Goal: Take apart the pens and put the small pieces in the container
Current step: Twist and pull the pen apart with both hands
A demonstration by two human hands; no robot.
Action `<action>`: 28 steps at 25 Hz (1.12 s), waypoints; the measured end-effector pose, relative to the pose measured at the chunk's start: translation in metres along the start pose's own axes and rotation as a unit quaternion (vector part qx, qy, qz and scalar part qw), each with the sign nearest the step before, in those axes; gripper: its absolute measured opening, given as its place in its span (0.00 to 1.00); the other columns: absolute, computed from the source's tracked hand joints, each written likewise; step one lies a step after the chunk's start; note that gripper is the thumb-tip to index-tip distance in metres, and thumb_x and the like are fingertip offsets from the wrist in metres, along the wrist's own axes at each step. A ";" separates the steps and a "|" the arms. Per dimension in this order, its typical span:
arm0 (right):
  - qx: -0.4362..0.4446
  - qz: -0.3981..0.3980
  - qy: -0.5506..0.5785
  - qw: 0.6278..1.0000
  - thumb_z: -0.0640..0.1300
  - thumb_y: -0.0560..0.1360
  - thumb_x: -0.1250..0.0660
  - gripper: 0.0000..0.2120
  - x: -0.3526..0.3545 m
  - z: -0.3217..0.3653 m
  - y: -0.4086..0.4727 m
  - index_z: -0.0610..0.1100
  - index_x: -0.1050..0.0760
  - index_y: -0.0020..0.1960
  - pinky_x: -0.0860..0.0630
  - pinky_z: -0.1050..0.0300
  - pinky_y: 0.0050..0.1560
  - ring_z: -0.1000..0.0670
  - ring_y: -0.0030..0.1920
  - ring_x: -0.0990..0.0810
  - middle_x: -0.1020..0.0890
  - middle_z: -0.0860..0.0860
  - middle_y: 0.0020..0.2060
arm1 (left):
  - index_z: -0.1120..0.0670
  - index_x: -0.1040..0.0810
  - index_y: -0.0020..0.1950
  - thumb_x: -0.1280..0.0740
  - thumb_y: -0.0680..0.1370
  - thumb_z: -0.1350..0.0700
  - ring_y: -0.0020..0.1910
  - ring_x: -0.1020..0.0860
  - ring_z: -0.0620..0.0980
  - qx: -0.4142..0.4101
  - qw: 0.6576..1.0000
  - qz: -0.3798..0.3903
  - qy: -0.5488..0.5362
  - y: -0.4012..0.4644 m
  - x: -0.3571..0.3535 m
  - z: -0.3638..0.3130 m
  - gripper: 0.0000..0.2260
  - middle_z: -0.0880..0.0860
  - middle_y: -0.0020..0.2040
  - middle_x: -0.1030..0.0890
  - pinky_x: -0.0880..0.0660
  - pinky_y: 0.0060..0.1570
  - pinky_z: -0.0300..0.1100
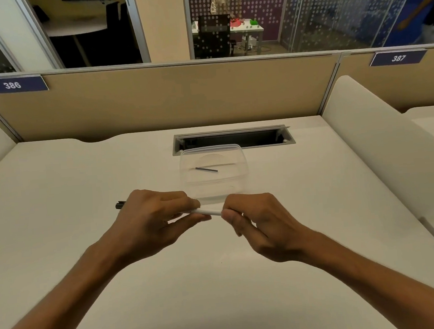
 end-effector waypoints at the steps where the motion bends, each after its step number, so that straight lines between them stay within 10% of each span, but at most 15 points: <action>1: -0.067 0.006 0.107 0.992 0.45 0.81 0.45 0.15 -0.004 -0.005 -0.001 0.47 0.33 0.35 0.34 0.60 0.30 0.51 0.28 0.29 0.28 0.52 0.28 | 0.55 0.16 0.45 0.34 0.76 0.48 0.24 0.30 0.44 -0.020 0.999 -0.001 0.046 0.000 0.000 -0.002 0.12 0.46 0.31 0.21 0.35 0.23 0.35; 6: -0.360 0.099 0.524 0.766 0.49 0.80 0.43 0.18 -0.026 -0.015 -0.010 0.47 0.33 0.31 0.32 0.61 0.30 0.50 0.25 0.29 0.33 0.52 0.26 | 0.56 0.17 0.45 0.34 0.76 0.49 0.22 0.30 0.48 -0.067 0.984 0.006 0.168 -0.002 -0.001 -0.005 0.12 0.51 0.29 0.23 0.40 0.26 0.34; 11: -0.128 -0.006 0.089 0.988 0.50 0.80 0.44 0.13 -0.003 -0.005 -0.002 0.48 0.29 0.40 0.30 0.57 0.28 0.51 0.28 0.26 0.25 0.53 0.29 | 0.54 0.16 0.45 0.36 0.76 0.46 0.24 0.26 0.48 -0.001 0.999 0.009 0.042 0.001 0.000 0.002 0.14 0.48 0.32 0.19 0.29 0.22 0.39; 16: 0.092 -0.005 -0.222 0.971 0.47 0.80 0.41 0.12 0.003 0.008 0.001 0.42 0.23 0.44 0.35 0.60 0.24 0.50 0.25 0.30 0.21 0.49 0.33 | 0.52 0.15 0.46 0.35 0.75 0.44 0.27 0.32 0.35 0.041 0.998 0.006 -0.049 -0.001 0.001 0.007 0.14 0.38 0.33 0.25 0.34 0.26 0.33; 20: 0.093 -0.013 -0.164 0.982 0.45 0.80 0.42 0.12 0.003 0.009 0.001 0.42 0.25 0.41 0.36 0.61 0.25 0.51 0.25 0.31 0.23 0.50 0.31 | 0.54 0.15 0.45 0.34 0.75 0.45 0.26 0.31 0.39 0.021 0.999 -0.003 -0.037 -0.001 0.000 0.003 0.14 0.42 0.32 0.23 0.33 0.25 0.34; 23: -0.099 0.009 0.141 0.985 0.46 0.81 0.44 0.16 -0.003 -0.006 0.000 0.49 0.31 0.35 0.35 0.64 0.30 0.54 0.26 0.30 0.30 0.54 0.26 | 0.56 0.16 0.44 0.33 0.75 0.49 0.23 0.29 0.48 -0.026 0.997 -0.008 0.068 -0.001 0.001 -0.002 0.12 0.49 0.30 0.21 0.35 0.23 0.35; 26: -0.331 0.102 0.482 0.805 0.47 0.82 0.46 0.20 -0.021 -0.016 -0.007 0.49 0.32 0.31 0.31 0.61 0.32 0.51 0.25 0.30 0.36 0.54 0.24 | 0.57 0.17 0.44 0.34 0.76 0.49 0.22 0.29 0.48 -0.064 0.986 0.006 0.152 -0.003 -0.003 -0.005 0.12 0.51 0.29 0.22 0.39 0.27 0.33; 28: -0.355 0.123 0.482 0.791 0.49 0.82 0.46 0.21 -0.024 -0.017 -0.012 0.48 0.31 0.31 0.30 0.61 0.32 0.50 0.25 0.29 0.35 0.54 0.25 | 0.56 0.17 0.44 0.35 0.76 0.49 0.22 0.28 0.48 -0.057 0.989 0.017 0.139 -0.004 -0.005 -0.004 0.13 0.50 0.29 0.22 0.39 0.26 0.33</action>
Point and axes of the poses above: each hand's wrist, its own y-axis towards the middle knuckle, its own x-axis out of the back of the hand, z = x × y, the point moved 5 cm from there along y, towards the middle knuckle
